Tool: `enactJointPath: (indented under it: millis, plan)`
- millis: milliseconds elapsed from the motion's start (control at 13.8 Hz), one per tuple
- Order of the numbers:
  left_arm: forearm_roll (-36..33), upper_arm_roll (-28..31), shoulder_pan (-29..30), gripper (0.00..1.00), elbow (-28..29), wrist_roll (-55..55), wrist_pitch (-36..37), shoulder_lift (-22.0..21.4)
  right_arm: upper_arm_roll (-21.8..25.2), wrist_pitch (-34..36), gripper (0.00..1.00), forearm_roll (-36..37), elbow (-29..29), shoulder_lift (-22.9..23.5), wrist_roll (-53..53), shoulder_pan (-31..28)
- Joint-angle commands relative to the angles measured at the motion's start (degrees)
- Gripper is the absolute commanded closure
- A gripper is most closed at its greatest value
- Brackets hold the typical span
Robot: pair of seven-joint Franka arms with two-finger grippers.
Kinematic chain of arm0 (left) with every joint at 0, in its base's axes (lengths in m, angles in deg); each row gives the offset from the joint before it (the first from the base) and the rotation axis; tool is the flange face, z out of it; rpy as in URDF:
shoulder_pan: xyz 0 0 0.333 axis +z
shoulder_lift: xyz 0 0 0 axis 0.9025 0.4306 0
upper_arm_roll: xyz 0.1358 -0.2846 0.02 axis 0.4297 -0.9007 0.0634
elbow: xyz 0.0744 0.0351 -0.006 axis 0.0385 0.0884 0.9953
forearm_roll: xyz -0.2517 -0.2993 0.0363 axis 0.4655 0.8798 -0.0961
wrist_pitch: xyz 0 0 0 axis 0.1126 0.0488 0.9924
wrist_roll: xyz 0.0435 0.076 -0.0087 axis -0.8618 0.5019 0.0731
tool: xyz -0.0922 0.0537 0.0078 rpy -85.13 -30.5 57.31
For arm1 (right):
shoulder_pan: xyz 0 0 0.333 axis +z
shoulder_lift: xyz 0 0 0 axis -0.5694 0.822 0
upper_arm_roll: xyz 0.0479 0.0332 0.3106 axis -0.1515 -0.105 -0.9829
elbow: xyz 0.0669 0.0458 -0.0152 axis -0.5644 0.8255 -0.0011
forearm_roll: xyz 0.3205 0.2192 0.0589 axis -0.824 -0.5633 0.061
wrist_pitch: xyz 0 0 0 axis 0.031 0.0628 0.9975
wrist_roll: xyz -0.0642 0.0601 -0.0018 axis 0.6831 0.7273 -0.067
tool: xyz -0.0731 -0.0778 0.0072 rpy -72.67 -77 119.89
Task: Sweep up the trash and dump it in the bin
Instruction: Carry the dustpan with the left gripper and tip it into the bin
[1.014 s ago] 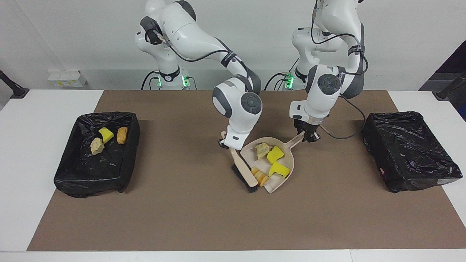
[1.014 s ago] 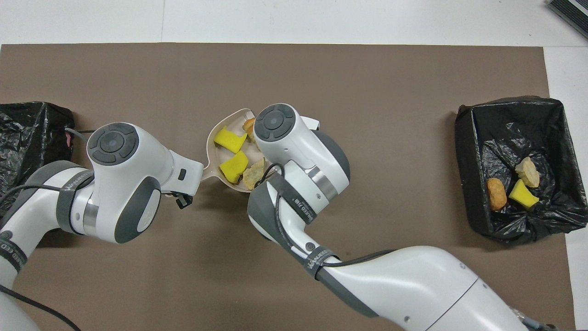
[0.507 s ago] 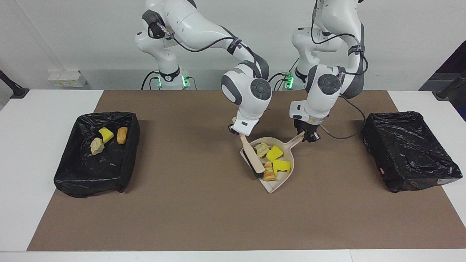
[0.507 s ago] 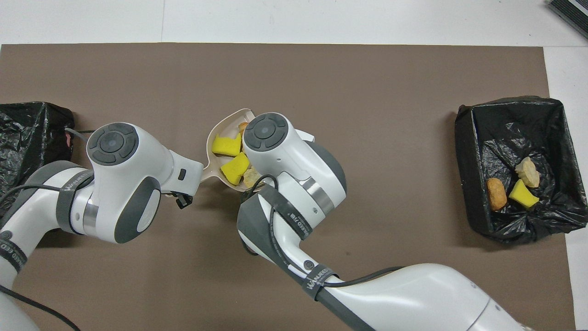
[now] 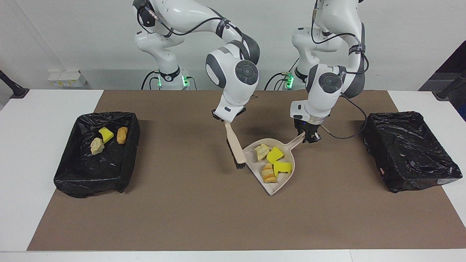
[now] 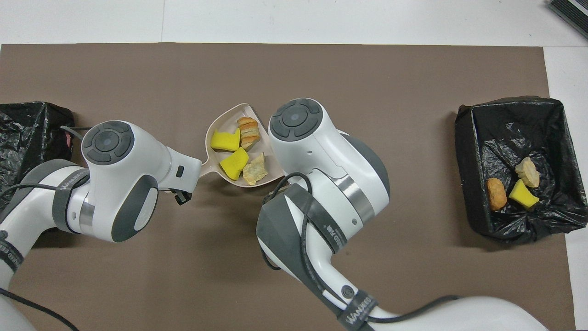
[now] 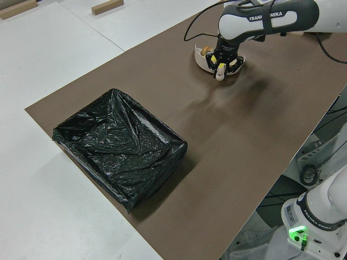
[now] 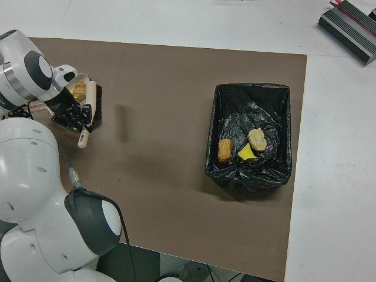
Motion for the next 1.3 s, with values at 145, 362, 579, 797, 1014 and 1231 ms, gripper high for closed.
enactJointPath:
  millis: [145, 362, 579, 797, 1014, 1231]
  plan:
    - [1.02, -0.22, 7.35, 1.00, -1.49, 6.83, 1.03, -4.41, -0.78, -6.16, 1.00, -8.73, 20.19, -13.59, -10.65, 2.20]
    - [4.98, 0.04, 15.26, 1.00, -5.69, 14.84, 9.61, -6.27, -0.78, -14.94, 1.00, -15.59, 28.39, -18.87, -14.34, 7.04]
    - [4.98, 0.13, 22.82, 1.00, -11.06, 17.38, 15.00, -5.57, -0.78, -16.63, 1.00, -16.31, 30.68, -19.06, -21.71, 10.39]
    - [6.37, 0.13, 35.90, 1.00, -14.48, 27.37, 17.72, -5.05, -0.78, -25.47, 1.00, -16.40, 35.86, -18.27, -26.55, 15.65]
    - [7.27, 0.13, 45.06, 1.00, -18.88, 33.47, 18.43, -3.11, -0.78, -29.81, 1.00, -16.48, 37.02, -17.39, -27.27, 16.72]
    - [2.80, 0.30, 51.48, 1.00, -22.66, 39.52, 18.08, -1.45, -0.78, -34.20, 1.00, -19.91, 37.11, -14.58, -26.84, 16.81]
